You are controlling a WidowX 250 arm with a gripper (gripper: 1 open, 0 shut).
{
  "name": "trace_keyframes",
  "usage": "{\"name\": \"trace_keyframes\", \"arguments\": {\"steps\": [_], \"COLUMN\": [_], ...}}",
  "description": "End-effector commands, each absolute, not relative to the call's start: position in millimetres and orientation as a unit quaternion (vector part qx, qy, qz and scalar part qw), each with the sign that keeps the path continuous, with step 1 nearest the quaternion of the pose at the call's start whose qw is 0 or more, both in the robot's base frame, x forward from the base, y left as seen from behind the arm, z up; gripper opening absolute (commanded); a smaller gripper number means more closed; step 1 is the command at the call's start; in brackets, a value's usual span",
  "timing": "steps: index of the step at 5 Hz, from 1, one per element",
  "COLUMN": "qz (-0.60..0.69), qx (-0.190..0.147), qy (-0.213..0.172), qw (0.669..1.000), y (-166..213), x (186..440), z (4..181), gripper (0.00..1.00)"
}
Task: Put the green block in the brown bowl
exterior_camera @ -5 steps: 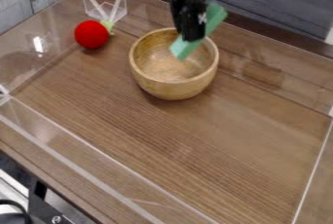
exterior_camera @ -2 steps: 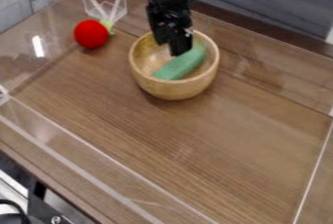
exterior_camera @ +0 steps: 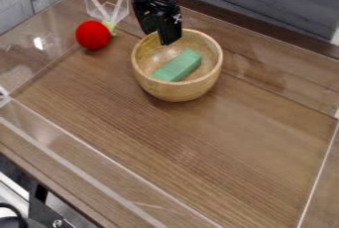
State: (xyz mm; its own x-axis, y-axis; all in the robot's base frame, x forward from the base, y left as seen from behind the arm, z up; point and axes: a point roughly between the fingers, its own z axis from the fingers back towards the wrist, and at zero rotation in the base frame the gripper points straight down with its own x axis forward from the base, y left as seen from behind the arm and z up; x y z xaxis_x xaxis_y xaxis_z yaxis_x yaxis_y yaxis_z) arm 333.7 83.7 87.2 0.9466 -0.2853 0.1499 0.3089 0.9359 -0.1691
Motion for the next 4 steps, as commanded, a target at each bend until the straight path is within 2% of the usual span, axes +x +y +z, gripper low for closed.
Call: {"name": "trace_keyframes", "arguments": {"steps": [1, 2, 3, 4], "qz": [-0.146, -0.119, -0.102, -0.066], "qx": [-0.071, -0.067, -0.064, -0.060], "qy": [-0.098, -0.101, -0.104, -0.111], "qw": [0.982, 0.985, 0.987, 0.990], "y": [76.8, 65.5, 56.0, 60.6], "x": [342.8, 345.9, 349.7, 364.1], "z": [108.1, 109.2, 109.3, 109.4], "gripper": [0.00, 1.00, 1.00, 1.00]}}
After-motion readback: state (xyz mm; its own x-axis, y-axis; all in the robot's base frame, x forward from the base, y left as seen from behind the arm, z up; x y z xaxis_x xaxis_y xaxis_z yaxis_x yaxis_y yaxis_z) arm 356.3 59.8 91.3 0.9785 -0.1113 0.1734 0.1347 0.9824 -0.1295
